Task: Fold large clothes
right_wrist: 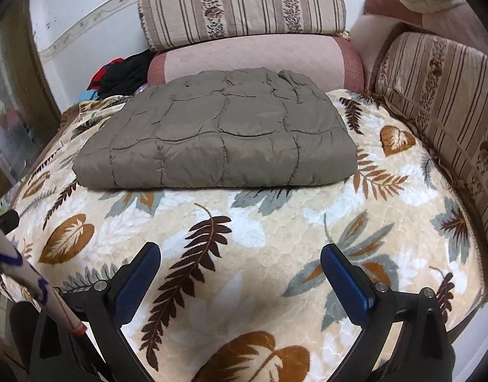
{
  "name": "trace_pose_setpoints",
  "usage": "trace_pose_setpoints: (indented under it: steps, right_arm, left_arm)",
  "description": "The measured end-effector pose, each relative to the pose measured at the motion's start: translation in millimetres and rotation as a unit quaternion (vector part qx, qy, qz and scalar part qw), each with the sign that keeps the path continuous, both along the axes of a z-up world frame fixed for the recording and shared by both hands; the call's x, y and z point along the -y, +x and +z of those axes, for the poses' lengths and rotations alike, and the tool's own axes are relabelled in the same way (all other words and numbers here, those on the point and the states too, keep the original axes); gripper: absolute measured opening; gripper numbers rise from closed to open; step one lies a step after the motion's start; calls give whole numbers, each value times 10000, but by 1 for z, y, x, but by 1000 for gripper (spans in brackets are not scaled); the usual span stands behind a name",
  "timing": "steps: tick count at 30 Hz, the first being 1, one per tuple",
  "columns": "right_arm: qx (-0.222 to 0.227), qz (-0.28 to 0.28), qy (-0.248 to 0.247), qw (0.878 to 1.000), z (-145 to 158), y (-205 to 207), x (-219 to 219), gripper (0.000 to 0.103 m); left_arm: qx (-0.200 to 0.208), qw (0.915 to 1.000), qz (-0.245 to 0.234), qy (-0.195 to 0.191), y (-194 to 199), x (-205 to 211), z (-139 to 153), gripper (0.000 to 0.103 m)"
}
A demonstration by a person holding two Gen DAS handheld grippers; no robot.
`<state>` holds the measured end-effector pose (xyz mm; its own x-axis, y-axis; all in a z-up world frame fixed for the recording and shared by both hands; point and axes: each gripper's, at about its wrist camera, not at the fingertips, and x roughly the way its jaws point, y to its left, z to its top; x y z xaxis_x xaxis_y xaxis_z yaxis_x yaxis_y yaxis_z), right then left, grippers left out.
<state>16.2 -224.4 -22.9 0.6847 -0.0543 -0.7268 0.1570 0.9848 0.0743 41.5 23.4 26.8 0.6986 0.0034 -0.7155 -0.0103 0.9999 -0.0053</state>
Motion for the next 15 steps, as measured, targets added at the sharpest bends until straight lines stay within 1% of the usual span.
trace_pose_setpoints:
  steps: [4, 7, 15]
  right_arm:
    - [29, 1, -86, 10000, 1, -1, -1, 102]
    - [-42, 22, 7, 10000, -3, 1, 1, 102]
    - [-160, 63, -29, 9998, -11, 6, -1, 102]
  left_arm:
    - [-5, 9999, -8, 109, -1, 3, -2, 92]
    - [-33, 9998, -5, 172, 0, 4, -4, 92]
    - [-224, 9994, -10, 257, 7, 6, -16, 92]
